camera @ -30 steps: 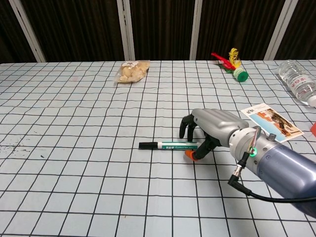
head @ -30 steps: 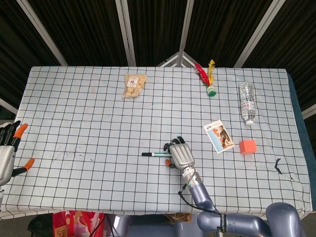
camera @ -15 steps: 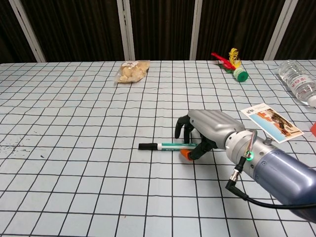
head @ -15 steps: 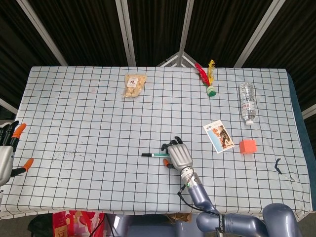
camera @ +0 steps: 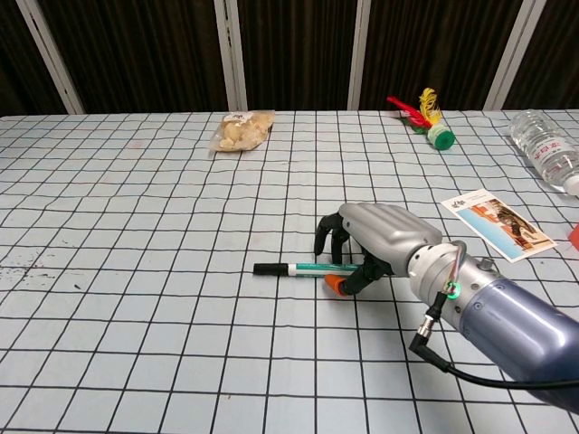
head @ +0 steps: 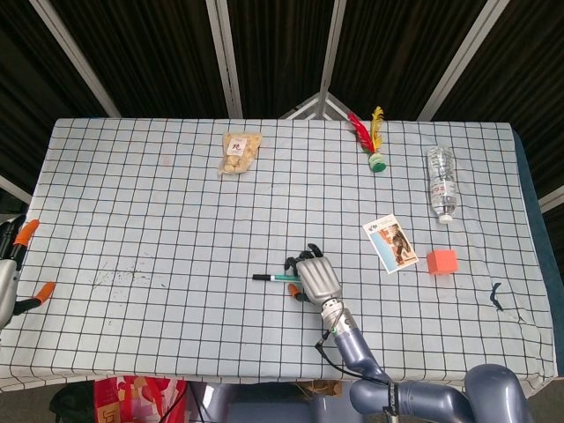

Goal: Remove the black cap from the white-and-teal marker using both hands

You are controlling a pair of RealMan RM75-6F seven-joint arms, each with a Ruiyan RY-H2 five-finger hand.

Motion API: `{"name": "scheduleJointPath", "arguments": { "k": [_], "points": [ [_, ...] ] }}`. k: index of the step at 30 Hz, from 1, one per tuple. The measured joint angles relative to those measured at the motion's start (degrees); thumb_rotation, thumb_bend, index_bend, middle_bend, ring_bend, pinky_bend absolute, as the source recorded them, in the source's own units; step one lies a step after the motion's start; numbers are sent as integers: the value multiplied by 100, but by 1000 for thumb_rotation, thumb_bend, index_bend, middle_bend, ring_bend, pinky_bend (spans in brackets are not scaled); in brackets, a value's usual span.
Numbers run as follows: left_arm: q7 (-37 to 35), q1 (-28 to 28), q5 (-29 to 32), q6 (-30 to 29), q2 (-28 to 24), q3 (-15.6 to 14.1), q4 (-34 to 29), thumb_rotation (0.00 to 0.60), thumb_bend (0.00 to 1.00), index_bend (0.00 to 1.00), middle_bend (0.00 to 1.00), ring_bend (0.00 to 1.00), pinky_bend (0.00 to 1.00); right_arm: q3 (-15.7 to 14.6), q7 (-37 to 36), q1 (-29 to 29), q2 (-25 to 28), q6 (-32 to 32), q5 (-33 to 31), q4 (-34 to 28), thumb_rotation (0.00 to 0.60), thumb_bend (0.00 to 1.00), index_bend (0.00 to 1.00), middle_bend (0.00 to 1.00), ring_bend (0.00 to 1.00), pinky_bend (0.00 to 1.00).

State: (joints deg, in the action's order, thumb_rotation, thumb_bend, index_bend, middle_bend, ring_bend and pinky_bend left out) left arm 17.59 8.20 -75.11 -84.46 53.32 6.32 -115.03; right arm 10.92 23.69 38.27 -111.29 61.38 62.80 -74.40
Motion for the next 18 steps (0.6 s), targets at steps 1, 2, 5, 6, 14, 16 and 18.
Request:
{"name": "scheduleJointPath", "arguments": {
  "k": [1,2,5,6,14,16,18],
  "points": [
    [-5,-5,-9,-12,-8,0,1,600,343,24,0,0,0,1,-2,0,1,-2,9,2,600,453,399,511,304,128],
    [-5,-10,-18,-22,-14,-1,0,600,344,24,0,0,0,1,-9,-1,0,-4,21,6,600,455,399,512,305,128],
    [-3,-26,-46,-55,-35,-7,-19,600,343,24,0,0,0,1,-46,-7,-17,-18,48,23,600,455,399,512,305,128],
    [0,-30,-50,-67,-40,-6,-26,600,343,24,0,0,0,1,-59,-9,-25,-23,55,30,600,455,399,512,305,128],
    [21,-52,-40,-105,-78,-5,-70,600,344,24,0,0,0,-20,-124,-5,-110,-108,122,173,600,455,381,512,305,128],
    [36,-54,-42,-107,-78,-10,-70,600,344,24,0,0,0,-20,-121,-6,-107,-137,113,170,600,455,377,512,305,128],
    [44,-51,-36,-99,-75,-12,-71,600,344,24,0,0,0,-24,-75,-4,-98,-159,102,158,600,455,367,510,299,128]
  ]
}}
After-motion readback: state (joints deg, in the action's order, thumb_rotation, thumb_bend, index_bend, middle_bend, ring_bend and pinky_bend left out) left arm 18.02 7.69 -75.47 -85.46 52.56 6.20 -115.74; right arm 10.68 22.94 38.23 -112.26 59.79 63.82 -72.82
